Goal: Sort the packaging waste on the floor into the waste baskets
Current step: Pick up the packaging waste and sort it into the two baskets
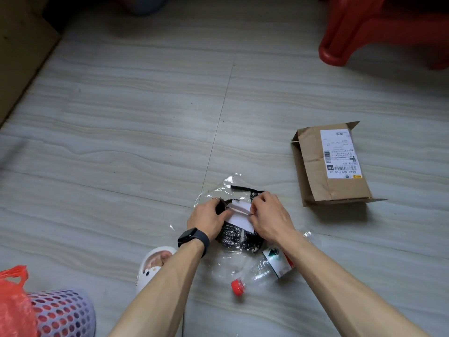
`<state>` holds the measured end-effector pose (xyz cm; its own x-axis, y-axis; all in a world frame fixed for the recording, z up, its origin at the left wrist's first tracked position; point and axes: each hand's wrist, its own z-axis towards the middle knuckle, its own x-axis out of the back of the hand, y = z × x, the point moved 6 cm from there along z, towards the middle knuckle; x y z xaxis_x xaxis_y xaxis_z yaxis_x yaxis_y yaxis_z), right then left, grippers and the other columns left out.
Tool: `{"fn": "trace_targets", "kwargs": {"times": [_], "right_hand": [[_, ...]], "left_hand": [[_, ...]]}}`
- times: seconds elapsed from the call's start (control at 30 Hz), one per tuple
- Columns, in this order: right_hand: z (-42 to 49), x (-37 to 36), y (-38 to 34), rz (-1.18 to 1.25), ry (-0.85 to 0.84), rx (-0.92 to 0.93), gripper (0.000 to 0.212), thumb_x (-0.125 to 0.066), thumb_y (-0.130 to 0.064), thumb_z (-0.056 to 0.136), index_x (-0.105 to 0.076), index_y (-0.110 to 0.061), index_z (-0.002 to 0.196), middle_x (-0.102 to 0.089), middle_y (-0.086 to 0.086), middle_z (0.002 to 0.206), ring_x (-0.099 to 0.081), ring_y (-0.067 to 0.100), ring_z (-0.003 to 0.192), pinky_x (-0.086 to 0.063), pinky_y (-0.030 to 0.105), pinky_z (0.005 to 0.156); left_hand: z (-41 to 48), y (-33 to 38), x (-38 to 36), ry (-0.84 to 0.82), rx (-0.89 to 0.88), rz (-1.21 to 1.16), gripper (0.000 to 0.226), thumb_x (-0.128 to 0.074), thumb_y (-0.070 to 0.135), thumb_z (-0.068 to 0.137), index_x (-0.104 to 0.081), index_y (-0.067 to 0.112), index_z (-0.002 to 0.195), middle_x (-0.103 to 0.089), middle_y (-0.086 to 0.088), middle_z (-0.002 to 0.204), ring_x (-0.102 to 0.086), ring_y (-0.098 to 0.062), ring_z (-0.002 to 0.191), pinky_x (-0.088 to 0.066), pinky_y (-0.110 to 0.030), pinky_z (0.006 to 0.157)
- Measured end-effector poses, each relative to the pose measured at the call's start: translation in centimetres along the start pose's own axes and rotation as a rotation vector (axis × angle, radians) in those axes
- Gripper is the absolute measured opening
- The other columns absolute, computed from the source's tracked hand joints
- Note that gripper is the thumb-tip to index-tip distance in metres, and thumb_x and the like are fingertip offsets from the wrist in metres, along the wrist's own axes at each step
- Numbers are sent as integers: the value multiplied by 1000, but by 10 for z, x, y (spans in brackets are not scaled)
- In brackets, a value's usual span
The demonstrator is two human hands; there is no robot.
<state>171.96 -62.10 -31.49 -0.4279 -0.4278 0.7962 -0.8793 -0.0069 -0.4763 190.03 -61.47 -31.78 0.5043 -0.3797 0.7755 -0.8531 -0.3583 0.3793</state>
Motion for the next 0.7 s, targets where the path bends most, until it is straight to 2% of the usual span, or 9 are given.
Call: {"fn": "trace_targets", "kwargs": {"times": [0.07, 0.17, 0.27, 0.37, 0.43, 0.5, 0.6, 0.7], "right_hand": [[-1, 5, 4, 59, 34, -31, 12, -57, -15, 84, -52, -24, 89, -58, -3, 99, -51, 23, 101, -41, 33, 79], [-5, 16, 22, 281, 57, -181, 13, -64, -16, 84, -56, -24, 88, -63, -8, 85, -57, 18, 86, -38, 30, 70], [-12, 30, 40, 477, 98, -273, 15, -67, -20, 87, -67, -22, 102, -68, -7, 88, -63, 15, 85, -43, 27, 73], [-22, 37, 49, 466, 110, -274, 13, -63, -23, 93, -72, -15, 99, -69, -2, 89, -64, 20, 86, -43, 30, 70], [-28, 35, 55, 437, 118, -285, 18, -58, -27, 96, -69, -13, 102, -66, 1, 94, -60, 20, 89, -39, 31, 70], [-33, 25, 64, 388, 99, -318, 25, -52, -30, 98, -64, -10, 106, -65, 7, 103, -58, 26, 98, -42, 33, 77], [-40, 12, 77, 353, 98, -404, 30, -45, -26, 100, -59, -4, 116, -61, 16, 118, -54, 32, 113, -42, 36, 90], [-49, 8, 88, 426, 153, -479, 34, -44, -22, 100, -56, -4, 126, -60, 16, 128, -52, 34, 120, -41, 36, 97]], "left_hand": [[0, -3, -1, -34, -3, -15, 41, -64, 55, 80, -59, 33, 114, -69, 0, 114, -63, -26, 102, -53, -35, 79], [1, -10, -2, -71, -1, -43, 62, -76, 53, 75, -51, 33, 128, -66, 3, 124, -62, -23, 111, -53, -36, 88], [1, -12, 1, -53, 13, -44, 57, -74, 43, 82, -49, 31, 132, -65, 2, 127, -62, -23, 113, -52, -36, 91], [0, -6, 7, -5, 5, 71, 36, -57, 39, 93, -55, 25, 126, -63, 0, 126, -60, -25, 113, -51, -37, 89], [-5, -1, 10, 39, 20, 114, 38, -48, 43, 95, -54, 22, 126, -55, -3, 130, -57, -27, 114, -50, -38, 88], [-14, 5, 8, 60, 54, 113, 62, -45, 61, 90, -45, 20, 136, -45, -6, 137, -49, -29, 122, -46, -41, 93], [-28, 20, -6, 25, 63, 229, 109, -37, 93, 68, -18, 27, 152, -24, -7, 152, -31, -33, 135, -38, -52, 100], [-37, 33, -30, -9, 56, 300, 124, -40, 98, 57, -1, 33, 154, -4, -2, 161, -19, -32, 142, -33, -57, 103]]}}
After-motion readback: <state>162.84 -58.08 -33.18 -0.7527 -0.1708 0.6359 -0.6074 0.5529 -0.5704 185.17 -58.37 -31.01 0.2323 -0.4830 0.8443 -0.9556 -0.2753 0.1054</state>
